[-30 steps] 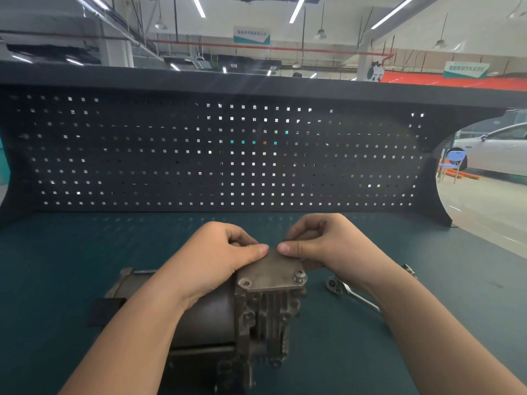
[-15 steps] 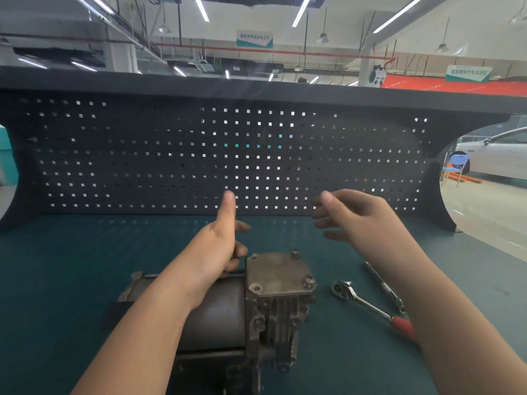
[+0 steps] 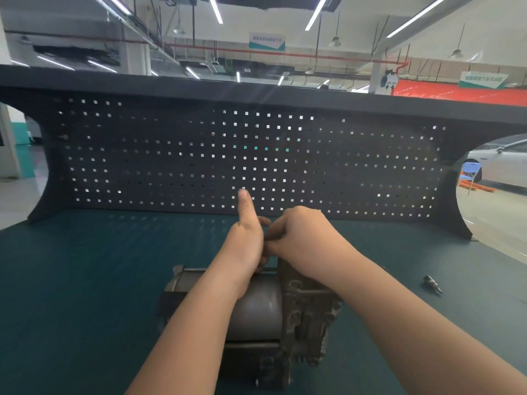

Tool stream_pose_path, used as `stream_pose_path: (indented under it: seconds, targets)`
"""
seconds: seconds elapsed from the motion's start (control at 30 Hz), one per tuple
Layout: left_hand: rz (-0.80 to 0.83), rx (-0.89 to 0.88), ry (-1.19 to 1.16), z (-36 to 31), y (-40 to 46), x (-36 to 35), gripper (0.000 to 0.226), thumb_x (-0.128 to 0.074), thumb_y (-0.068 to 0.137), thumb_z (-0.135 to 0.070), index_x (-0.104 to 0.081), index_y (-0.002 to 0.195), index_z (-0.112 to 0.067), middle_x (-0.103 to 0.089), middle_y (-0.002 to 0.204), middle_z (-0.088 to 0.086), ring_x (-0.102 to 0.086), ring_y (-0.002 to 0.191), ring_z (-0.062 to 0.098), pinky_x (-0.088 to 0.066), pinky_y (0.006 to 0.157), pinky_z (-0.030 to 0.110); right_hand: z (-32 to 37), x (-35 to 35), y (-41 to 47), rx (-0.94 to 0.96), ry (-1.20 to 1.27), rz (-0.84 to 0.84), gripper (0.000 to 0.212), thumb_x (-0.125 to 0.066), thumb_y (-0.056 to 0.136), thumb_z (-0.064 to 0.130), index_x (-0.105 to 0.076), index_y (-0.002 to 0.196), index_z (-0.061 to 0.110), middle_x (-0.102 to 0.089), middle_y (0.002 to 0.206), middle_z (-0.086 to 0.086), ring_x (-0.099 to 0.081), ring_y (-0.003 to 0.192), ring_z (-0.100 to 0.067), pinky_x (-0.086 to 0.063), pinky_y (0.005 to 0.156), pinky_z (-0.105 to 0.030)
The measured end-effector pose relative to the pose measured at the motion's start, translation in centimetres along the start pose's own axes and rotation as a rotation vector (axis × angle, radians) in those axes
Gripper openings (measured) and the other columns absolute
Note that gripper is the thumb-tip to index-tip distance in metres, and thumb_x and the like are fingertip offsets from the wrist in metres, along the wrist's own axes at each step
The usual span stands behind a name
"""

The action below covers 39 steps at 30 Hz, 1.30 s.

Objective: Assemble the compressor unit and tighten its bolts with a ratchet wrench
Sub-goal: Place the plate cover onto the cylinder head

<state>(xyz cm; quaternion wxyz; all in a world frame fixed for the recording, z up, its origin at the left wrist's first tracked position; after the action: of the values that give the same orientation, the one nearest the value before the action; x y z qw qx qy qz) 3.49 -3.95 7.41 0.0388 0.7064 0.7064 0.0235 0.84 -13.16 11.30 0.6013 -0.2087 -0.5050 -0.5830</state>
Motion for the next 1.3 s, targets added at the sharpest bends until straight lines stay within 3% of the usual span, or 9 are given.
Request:
stream_pose_path:
  seconds: [0.13, 0.27, 0.4, 0.57, 0.77, 0.83, 0.9, 1.03, 1.3]
  targets:
    - [0.005, -0.011, 0.001, 0.1, 0.1, -0.1, 0.072, -0.014, 0.094, -0.069, -0.061, 0.083, -0.016, -0.05, 0.055, -0.003, -0.038, 0.041, 0.011, -0.029, 0.044, 0.022, -1.1, 1.0, -0.1, -0.046, 0.283, -0.083, 0.008, -0.073, 0.076, 0.019, -0.076, 0.069, 0.02, -0.066, 0.062, 0.0, -0.051, 0.053, 0.0, -0.039, 0.047, -0.009]
    - [0.122, -0.091, 0.227, 0.3, 0.2, 0.0, 0.042, -0.05, 0.094, -0.055, -0.064, 0.104, -0.017, -0.057, 0.083, -0.007, -0.049, 0.06, 0.004, -0.046, 0.063, 0.019, -4.3, 4.2, -0.2, -0.098, 0.744, -0.174, 0.01, -0.075, 0.077, 0.003, -0.068, 0.072, 0.004, -0.071, 0.067, -0.012, -0.067, 0.057, -0.013, -0.05, 0.048, -0.018]
    - [0.28, -0.141, 0.461, 0.5, -0.1, 0.1, 0.045, -0.078, 0.074, -0.048, -0.064, 0.112, -0.028, -0.061, 0.105, -0.013, -0.056, 0.093, -0.007, -0.042, 0.075, 0.012, -5.7, 3.6, -0.6, -0.06, 0.573, -0.083, 0.01, -0.074, 0.081, 0.014, -0.073, 0.071, 0.017, -0.072, 0.069, -0.001, -0.059, 0.055, -0.003, -0.048, 0.052, -0.017]
    - [0.316, -0.211, 0.728, -0.5, -0.1, 2.0, 0.056, -0.078, 0.061, -0.064, -0.07, 0.104, -0.03, -0.07, 0.1, -0.017, -0.062, 0.089, -0.01, -0.045, 0.079, 0.011, -5.8, 1.2, 0.0, -0.036, 0.487, -0.031, 0.007, -0.069, 0.087, 0.019, -0.075, 0.083, 0.019, -0.073, 0.073, 0.006, -0.06, 0.064, 0.001, -0.049, 0.065, -0.017]
    - [0.487, -0.216, 0.627, 0.5, -1.9, 2.2, 0.087, -0.078, 0.036, -0.079, -0.064, 0.114, -0.044, -0.065, 0.112, -0.034, -0.055, 0.112, -0.013, -0.04, 0.105, 0.025, -5.6, 0.5, 0.0, -0.055, 0.589, -0.037, 0.013, -0.077, 0.08, 0.02, -0.068, 0.072, 0.018, -0.07, 0.064, 0.003, -0.059, 0.055, -0.001, -0.045, 0.055, -0.012]
    - [0.403, -0.229, 0.695, 0.8, -2.4, 2.4, 0.12, -0.067, 0.021, -0.093, -0.05, 0.132, -0.049, -0.047, 0.113, -0.047, -0.041, 0.111, -0.021, -0.035, 0.102, 0.019, -5.8, 0.5, 0.0, -0.069, 0.653, -0.044, 0.013, -0.074, 0.083, 0.019, -0.069, 0.072, 0.017, -0.072, 0.065, 0.002, -0.061, 0.057, -0.002, -0.047, 0.056, -0.012]
    - [0.327, -0.262, 0.727, 0.8, -2.8, 2.6, 0.126, -0.061, 0.02, -0.096, -0.042, 0.137, -0.051, -0.039, 0.106, -0.05, -0.034, 0.1, -0.029, -0.034, 0.095, 0.011, -6.0, 0.3, -0.1, -0.076, 0.716, -0.065, 0.012, -0.073, 0.084, 0.018, -0.069, 0.073, 0.015, -0.072, 0.066, 0.001, -0.063, 0.058, -0.002, -0.047, 0.057, -0.012]
    - [0.237, -0.321, 0.822, 0.5, -3.4, 2.6, 0.099, -0.058, 0.032, -0.092, -0.047, 0.125, -0.059, -0.057, 0.098, -0.043, -0.047, 0.099, -0.026, -0.035, 0.072, 0.003, -6.3, 0.0, -0.1, -0.075, 0.783, -0.13, 0.01, -0.072, 0.084, 0.019, -0.069, 0.075, 0.015, -0.074, 0.075, -0.005, -0.066, 0.066, -0.007, -0.054, 0.066, -0.021]
    - [0.186, -0.407, 0.987, -0.4, -4.3, 1.9, 0.07, -0.044, 0.038, -0.09, -0.043, 0.105, -0.069, -0.028, 0.102, -0.065, -0.029, 0.099, -0.036, -0.03, 0.07, -0.006, -6.0, -0.1, 0.1, 0.002, 0.709, -0.166, 0.014, -0.071, 0.084, 0.023, -0.071, 0.07, 0.021, -0.072, 0.067, 0.005, -0.063, 0.06, 0.0, -0.048, 0.06, -0.012]
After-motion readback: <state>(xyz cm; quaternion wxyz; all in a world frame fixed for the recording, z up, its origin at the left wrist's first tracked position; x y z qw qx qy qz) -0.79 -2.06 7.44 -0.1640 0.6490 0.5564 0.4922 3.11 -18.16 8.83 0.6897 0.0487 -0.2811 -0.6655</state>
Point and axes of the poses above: each hand's wrist, its own y-axis towards the middle knuckle, its own x-axis out of the back of the hand, z = x × y, the point moved 4 cm from there along y, towards the middle knuckle
